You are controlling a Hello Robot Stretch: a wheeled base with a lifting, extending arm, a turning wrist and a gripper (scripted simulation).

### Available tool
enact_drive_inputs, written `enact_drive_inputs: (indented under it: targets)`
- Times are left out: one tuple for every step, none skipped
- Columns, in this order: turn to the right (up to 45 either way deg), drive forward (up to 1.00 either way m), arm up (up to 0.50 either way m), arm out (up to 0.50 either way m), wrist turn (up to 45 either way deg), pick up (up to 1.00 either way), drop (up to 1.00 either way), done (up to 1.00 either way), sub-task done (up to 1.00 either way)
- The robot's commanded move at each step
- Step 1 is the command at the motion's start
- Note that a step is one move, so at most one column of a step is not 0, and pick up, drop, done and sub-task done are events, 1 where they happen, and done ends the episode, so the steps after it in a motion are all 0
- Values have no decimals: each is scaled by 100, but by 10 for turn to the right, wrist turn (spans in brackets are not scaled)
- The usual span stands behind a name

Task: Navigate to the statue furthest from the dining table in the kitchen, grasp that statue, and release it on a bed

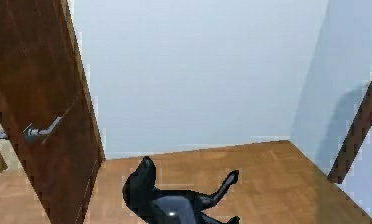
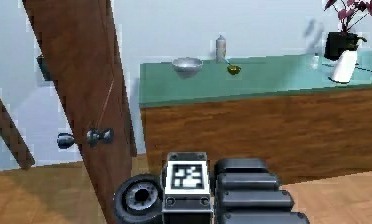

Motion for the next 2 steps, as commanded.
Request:
enact_drive_inputs:
  targets:
    - [0, 75, 0, 0, 0, 0, 0, 0, 0]
    - [450, 0, 0, 0, 0, 0, 0, 0, 0]
